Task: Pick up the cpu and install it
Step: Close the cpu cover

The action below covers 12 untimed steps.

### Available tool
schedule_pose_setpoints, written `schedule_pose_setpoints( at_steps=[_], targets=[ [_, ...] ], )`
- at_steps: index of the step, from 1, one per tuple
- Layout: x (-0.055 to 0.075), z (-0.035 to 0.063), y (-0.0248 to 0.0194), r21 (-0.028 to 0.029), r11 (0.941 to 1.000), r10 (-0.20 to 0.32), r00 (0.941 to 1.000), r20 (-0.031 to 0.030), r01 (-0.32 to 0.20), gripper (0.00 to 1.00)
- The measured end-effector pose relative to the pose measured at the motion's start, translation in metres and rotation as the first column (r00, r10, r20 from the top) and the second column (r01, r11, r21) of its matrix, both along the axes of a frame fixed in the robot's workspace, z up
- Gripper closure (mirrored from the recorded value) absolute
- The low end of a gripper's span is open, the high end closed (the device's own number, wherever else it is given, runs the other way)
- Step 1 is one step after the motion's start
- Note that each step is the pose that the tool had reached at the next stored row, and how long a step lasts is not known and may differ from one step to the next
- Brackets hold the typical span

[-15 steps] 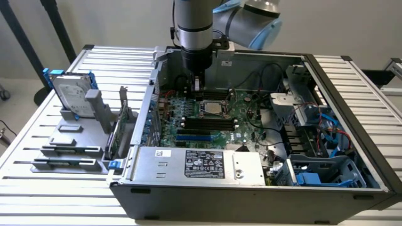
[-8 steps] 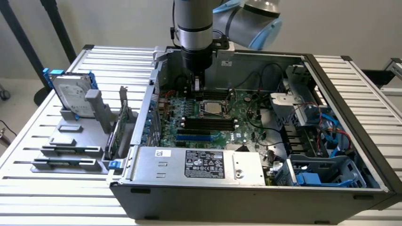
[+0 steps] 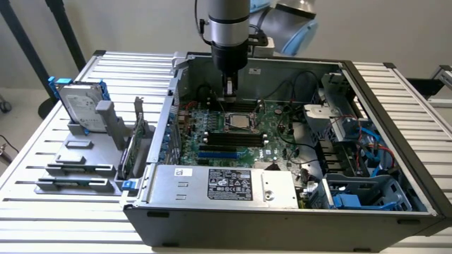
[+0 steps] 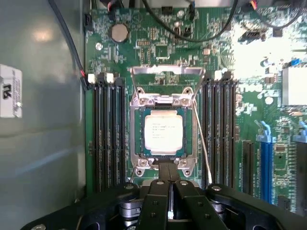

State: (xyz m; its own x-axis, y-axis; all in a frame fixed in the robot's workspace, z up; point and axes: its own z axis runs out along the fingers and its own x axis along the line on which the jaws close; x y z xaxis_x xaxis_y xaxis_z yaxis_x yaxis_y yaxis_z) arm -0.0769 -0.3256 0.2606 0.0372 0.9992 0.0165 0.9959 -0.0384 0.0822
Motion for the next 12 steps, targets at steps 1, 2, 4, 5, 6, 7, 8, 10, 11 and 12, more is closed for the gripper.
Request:
schedule_pose_setpoints(
  at_steps=[1,2,4,5,6,7,8,10,11,12],
  targets=[
    [0.002,0.0043,-0.0010,0.0000,1.0000,0.000,1.0000,-0.0003,0.000,0.89],
    [0.006,0.0082,-0.0021,-0.0001,1.0000,0.000,1.0000,-0.0007,0.000,0.89],
    [0.014,0.0145,-0.0042,0.0000,1.0000,0.000,1.0000,-0.0015,0.000,0.89],
    [0.019,0.0170,-0.0053,-0.0001,1.0000,0.000,1.0000,-0.0019,0.000,0.89],
    [0.023,0.0188,-0.0064,-0.0001,1.0000,0.000,1.0000,-0.0021,0.000,0.89],
    [0.028,0.0201,-0.0075,-0.0001,1.0000,0.000,1.0000,-0.0025,0.000,0.89],
    [0.032,0.0211,-0.0087,0.0001,1.0000,0.000,1.0000,-0.0028,0.000,0.89],
    [0.042,0.0224,-0.0108,0.0001,1.0000,0.000,1.0000,-0.0039,0.000,0.89],
    [0.046,0.0227,-0.0116,0.0000,1.0000,0.000,1.0000,-0.0044,0.000,0.89],
    [0.051,0.0229,-0.0125,-0.0001,1.0000,0.000,1.0000,-0.0049,0.000,0.89]
  ],
)
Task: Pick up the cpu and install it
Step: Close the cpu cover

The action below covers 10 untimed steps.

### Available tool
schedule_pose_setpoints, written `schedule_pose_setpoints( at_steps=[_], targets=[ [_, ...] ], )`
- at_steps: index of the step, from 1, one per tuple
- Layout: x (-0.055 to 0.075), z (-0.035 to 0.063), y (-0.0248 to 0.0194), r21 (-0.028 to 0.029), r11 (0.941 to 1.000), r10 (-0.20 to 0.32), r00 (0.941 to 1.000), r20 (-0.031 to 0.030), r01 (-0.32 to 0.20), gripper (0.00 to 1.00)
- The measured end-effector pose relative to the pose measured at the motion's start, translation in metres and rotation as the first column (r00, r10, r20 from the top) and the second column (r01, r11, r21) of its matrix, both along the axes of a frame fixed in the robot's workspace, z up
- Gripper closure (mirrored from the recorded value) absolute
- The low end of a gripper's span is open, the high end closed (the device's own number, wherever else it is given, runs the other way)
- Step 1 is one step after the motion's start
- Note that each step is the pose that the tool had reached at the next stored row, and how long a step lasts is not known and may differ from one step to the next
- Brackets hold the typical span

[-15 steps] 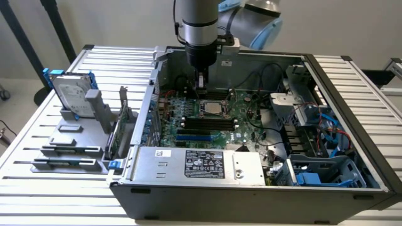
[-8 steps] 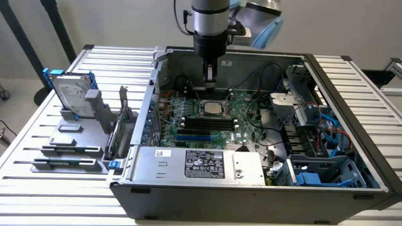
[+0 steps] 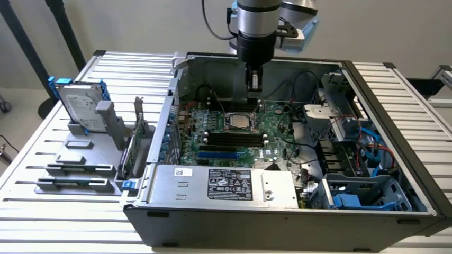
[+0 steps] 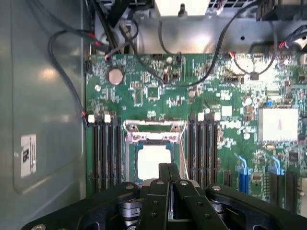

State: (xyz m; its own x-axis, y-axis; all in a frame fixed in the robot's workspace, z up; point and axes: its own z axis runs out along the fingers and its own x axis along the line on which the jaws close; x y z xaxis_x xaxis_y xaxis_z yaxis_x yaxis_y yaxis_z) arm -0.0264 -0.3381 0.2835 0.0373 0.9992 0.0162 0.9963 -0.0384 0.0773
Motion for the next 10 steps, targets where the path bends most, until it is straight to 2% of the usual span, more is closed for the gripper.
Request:
schedule_pose_setpoints(
  at_steps=[7,10],
  targets=[
    [0.032,0.0001,-0.0031,0.0007,1.0000,0.000,1.0000,-0.0011,0.000,0.89],
    [0.045,0.0001,-0.0033,0.0037,1.0000,0.000,1.0000,-0.0012,0.000,0.89]
  ],
)
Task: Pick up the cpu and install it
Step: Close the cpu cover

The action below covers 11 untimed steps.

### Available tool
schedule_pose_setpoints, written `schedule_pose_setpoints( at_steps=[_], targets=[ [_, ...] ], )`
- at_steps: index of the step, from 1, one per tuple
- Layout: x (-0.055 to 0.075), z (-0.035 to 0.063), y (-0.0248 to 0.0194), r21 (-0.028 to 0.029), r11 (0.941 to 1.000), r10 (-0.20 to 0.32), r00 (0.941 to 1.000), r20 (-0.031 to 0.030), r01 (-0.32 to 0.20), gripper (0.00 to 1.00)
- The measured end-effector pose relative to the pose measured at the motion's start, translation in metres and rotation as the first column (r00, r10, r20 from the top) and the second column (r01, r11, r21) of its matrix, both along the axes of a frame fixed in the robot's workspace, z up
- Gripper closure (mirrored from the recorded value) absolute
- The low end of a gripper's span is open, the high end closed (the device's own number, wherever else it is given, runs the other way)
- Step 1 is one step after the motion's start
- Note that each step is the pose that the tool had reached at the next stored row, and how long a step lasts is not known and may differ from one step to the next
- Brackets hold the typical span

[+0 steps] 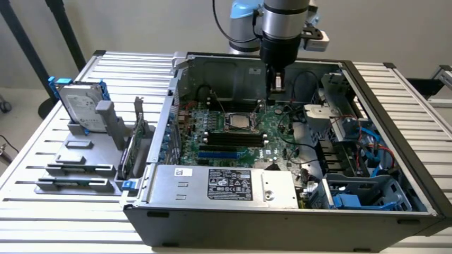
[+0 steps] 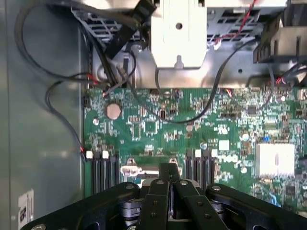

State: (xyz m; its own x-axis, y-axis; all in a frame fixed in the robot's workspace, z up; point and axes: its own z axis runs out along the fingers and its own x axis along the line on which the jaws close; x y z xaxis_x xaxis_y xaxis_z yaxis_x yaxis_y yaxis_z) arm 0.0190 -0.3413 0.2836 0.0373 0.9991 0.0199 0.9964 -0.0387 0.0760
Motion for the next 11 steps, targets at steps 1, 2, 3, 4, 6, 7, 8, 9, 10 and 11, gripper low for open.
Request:
schedule_pose_setpoints(
  at_steps=[1,2,3,4,6,7,8,9,10,11],
  targets=[
    [0.005,-0.0005,0.0001,0.0024,1.0000,0.000,1.0000,-0.0004,0.000,0.89],
    [0.009,-0.0010,0.0001,0.0048,1.0000,0.000,1.0000,-0.0009,0.000,0.89],
    [0.014,-0.0015,0.0001,0.0076,1.0000,0.000,1.0000,-0.0012,0.000,0.89],
    [0.018,-0.0022,0.0001,0.0101,0.9999,0.000,1.0000,-0.0014,0.000,0.89],
    [0.020,-0.0043,0.0001,0.0140,0.9999,0.000,1.0000,-0.0014,0.000,0.89],
    [0.020,-0.0057,0.0001,0.0148,0.9999,0.000,1.0000,-0.0014,0.000,0.89],
    [0.020,-0.0075,0.0001,0.0152,0.9999,0.000,1.0000,-0.0015,0.000,0.89],
    [0.020,-0.0089,0.0001,0.0155,0.9999,0.000,1.0000,-0.0015,0.000,0.89],
    [0.020,-0.0104,0.0001,0.0159,0.9999,0.000,1.0000,-0.0015,0.000,0.89],
    [0.020,-0.0113,0.0001,0.0164,0.9999,0.000,1.0000,-0.0015,0.000,0.89]
  ],
)
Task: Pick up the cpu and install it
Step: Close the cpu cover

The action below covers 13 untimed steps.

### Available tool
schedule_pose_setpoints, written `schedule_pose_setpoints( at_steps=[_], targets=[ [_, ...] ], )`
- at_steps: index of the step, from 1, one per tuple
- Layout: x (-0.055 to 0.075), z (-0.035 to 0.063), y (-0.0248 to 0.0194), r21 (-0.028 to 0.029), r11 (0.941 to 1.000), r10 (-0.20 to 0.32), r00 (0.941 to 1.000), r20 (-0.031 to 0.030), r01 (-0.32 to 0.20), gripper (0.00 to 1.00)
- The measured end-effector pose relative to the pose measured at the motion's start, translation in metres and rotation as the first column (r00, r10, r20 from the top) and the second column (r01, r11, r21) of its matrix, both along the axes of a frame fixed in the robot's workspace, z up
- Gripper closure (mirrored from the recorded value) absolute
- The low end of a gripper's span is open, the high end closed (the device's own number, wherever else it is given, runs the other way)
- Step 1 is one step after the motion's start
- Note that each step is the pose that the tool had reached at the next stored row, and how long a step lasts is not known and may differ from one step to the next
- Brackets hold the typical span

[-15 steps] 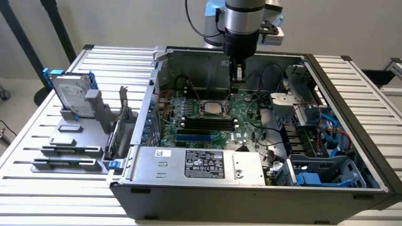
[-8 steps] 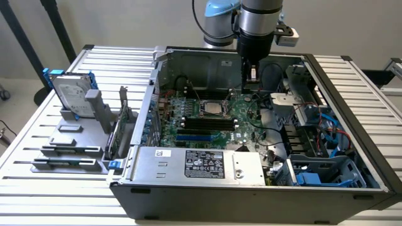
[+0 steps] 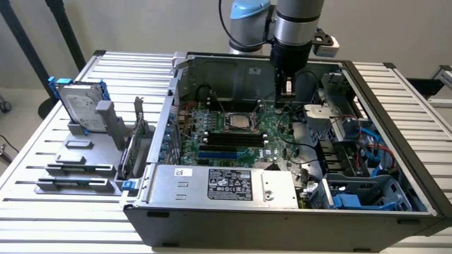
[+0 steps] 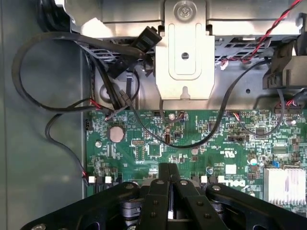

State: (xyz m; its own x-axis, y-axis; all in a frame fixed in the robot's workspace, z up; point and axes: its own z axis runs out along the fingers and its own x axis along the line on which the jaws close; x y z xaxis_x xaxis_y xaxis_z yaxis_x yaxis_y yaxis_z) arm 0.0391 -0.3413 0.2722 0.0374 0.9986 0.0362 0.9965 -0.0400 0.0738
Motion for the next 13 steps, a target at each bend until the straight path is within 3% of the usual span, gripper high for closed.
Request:
schedule_pose_setpoints(
  at_steps=[3,8,13],
  targets=[
    [-0.002,-0.0018,0.0001,0.0044,1.0000,0.000,1.0000,-0.0010,0.000,0.89],
    [-0.010,-0.0032,0.0011,0.0234,0.9997,-0.001,1.0000,-0.0025,0.001,0.89],
    [-0.012,-0.0077,0.0012,0.0382,0.9993,-0.001,1.0000,-0.0026,0.001,0.89]
  ],
)
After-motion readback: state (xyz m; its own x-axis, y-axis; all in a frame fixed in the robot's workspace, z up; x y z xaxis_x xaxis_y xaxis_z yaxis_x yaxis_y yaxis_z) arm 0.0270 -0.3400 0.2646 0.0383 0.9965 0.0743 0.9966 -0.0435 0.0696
